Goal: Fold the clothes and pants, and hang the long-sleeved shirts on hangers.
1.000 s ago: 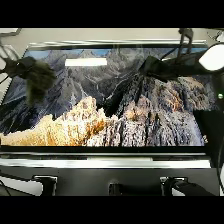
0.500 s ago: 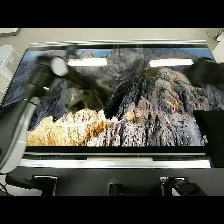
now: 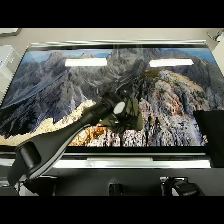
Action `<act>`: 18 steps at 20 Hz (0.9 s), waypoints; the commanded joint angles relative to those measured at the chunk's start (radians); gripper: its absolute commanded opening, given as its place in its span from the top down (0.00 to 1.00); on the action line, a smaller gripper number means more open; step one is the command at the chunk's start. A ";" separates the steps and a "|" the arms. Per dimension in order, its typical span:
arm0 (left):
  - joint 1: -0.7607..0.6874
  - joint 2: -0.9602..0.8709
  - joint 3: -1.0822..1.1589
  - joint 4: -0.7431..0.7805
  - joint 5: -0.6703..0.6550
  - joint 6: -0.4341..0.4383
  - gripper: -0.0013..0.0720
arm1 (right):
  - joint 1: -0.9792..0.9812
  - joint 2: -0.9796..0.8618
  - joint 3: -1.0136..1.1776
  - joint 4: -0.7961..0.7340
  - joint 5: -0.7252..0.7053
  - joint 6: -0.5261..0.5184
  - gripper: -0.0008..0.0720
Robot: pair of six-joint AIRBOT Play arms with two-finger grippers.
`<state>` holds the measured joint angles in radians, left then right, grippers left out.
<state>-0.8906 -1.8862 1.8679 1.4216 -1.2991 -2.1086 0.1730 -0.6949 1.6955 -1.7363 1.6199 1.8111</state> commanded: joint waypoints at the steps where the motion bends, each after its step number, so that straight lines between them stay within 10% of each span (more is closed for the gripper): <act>1: -0.009 0.000 0.001 -0.052 -0.046 -0.007 0.25 | 0.000 0.010 0.000 -0.002 0.008 0.021 0.24; 4: 0.079 0.101 0.001 -0.048 -0.080 0.054 0.25 | 0.000 -0.030 -0.003 -0.009 0.011 0.103 0.24; 10: 0.414 0.301 0.001 0.022 -0.266 0.149 0.25 | 0.000 -0.367 -0.003 0.089 0.072 -0.083 0.24; 18: 0.774 0.377 0.001 0.018 -0.370 0.255 0.25 | -0.135 -0.865 -0.003 0.836 -0.069 -0.427 0.21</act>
<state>-0.2176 -1.5288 1.8687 1.4376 -1.6241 -1.9011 0.1200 -1.3972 1.6917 -1.2552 1.5654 1.5497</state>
